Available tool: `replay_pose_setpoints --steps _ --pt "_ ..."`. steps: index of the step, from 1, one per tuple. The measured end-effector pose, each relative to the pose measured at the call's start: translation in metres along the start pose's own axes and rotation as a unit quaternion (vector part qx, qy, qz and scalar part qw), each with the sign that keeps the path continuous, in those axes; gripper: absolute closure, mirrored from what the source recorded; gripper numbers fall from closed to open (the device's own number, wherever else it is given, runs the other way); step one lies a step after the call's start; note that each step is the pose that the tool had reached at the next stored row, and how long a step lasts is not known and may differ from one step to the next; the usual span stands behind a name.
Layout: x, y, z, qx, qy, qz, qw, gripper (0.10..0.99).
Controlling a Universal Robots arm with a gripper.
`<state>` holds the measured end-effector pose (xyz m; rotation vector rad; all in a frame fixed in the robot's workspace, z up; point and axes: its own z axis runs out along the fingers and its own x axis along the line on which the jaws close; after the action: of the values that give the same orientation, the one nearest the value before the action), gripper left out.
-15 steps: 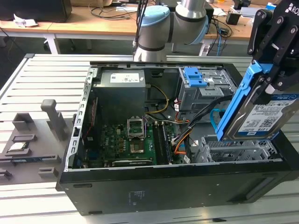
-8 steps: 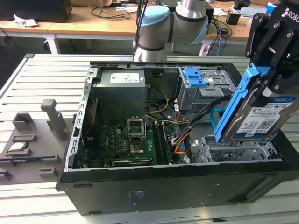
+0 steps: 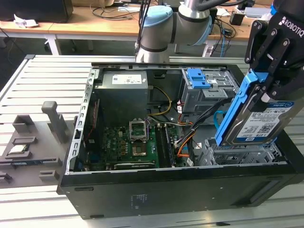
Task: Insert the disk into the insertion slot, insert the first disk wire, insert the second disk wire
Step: 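Insert the disk into the insertion slot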
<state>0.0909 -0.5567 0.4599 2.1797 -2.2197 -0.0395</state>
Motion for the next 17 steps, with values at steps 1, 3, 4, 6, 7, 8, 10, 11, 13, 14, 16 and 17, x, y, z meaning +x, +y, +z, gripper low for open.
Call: replay_pose_setpoints --steps 1,3,4,6,7,8,10,11,13,14,16,17 --pt "-0.0008 0.0 0.0013 0.0 0.0 0.0 1.0 0.718" --pt "-0.0025 0.0 0.0035 0.0 0.0001 0.0 1.0 0.718" --pt "-0.0032 0.0 0.0044 0.0 0.0002 0.0 1.0 0.718" --pt "-0.0049 0.0001 0.0065 0.0 0.0002 0.0 1.0 0.718" --pt "-0.0057 0.0002 0.0075 0.0 0.0002 0.0 1.0 0.718" --pt "-0.0063 0.0002 0.0086 0.0 0.0002 0.0 1.0 0.718" --pt "-0.0074 0.0003 0.0113 0.0 0.0002 0.0 1.0 0.718" --pt "-0.0076 0.0004 0.0131 0.0 0.0002 0.0 1.0 0.718" --pt "-0.0077 0.0005 0.015 0.0 0.0005 0.0 1.0 0.718" --pt "-0.0077 0.0011 0.0174 0.0 0.0006 0.0 1.0 0.718" --pt "-0.0077 0.0016 0.0207 0.0 0.0006 0.0 1.0 0.718" --pt "-0.0077 0.0017 0.022 0.0 0.0007 0.0 1.0 0.718"
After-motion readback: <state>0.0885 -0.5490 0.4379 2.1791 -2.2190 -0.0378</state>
